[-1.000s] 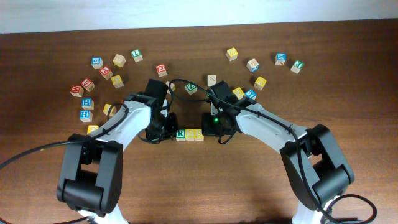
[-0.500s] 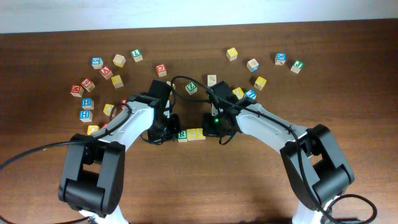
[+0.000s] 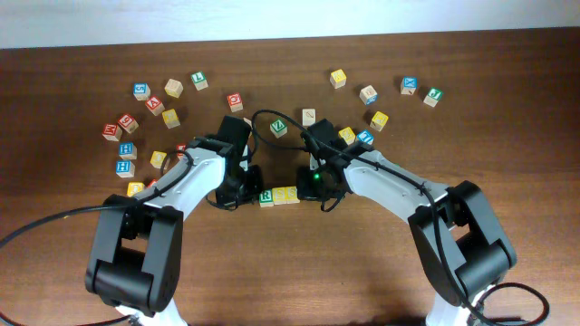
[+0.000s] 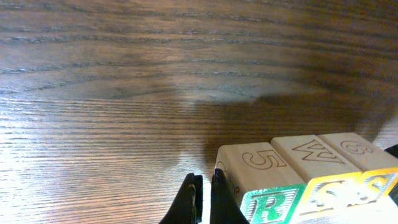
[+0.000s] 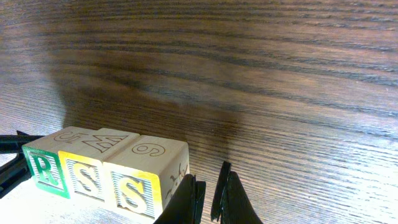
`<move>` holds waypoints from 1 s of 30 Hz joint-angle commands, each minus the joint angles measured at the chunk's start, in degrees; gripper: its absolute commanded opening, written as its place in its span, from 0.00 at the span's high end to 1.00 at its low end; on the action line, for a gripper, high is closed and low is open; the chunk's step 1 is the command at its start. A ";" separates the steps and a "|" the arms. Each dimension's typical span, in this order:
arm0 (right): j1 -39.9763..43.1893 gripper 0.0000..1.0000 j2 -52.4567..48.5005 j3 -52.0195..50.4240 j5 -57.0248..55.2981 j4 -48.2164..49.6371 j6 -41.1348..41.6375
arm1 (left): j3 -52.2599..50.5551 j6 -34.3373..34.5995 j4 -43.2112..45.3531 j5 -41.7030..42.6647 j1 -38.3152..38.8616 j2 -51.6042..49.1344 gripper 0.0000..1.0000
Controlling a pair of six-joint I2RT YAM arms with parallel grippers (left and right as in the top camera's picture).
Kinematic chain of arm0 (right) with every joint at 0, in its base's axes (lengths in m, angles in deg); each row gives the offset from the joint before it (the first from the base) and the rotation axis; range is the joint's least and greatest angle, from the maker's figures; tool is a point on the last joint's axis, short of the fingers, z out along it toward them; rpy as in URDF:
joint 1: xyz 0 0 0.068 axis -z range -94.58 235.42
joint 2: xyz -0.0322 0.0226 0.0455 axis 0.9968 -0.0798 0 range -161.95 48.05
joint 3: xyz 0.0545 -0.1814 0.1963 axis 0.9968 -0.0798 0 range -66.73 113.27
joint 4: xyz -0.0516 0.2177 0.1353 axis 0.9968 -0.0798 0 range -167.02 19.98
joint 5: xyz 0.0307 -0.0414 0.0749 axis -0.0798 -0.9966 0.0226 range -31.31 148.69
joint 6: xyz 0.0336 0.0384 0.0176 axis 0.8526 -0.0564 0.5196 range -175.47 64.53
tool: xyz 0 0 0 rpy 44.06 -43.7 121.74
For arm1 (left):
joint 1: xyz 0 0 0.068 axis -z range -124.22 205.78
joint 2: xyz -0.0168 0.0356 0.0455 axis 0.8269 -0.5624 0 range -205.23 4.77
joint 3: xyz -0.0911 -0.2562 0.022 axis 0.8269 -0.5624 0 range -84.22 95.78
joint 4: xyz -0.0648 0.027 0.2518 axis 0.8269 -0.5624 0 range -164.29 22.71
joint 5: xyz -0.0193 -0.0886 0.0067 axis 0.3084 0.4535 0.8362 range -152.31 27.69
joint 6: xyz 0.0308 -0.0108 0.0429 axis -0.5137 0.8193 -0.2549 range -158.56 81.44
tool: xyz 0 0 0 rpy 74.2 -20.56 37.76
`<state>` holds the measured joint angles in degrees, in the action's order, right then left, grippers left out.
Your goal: Spell out RSS
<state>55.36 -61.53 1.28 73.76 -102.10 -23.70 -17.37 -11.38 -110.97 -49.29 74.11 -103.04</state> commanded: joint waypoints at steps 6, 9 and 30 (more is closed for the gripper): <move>-0.28 0.95 -0.48 -0.31 -0.76 -0.50 0.26 | 0.72 -2.05 -4.94 -3.08 -1.81 2.19 1.00; 0.07 0.92 -0.48 -0.31 -0.74 -1.16 0.26 | 0.72 -2.64 -6.84 -3.37 -2.36 4.52 1.00; 6.54 0.92 -0.48 -0.31 -0.76 -7.56 -1.49 | -5.01 5.38 -2.78 -2.60 7.82 5.44 1.00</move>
<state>62.09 -61.53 1.28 73.54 -109.66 -24.47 -21.26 -7.19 -114.56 -51.19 81.76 -98.52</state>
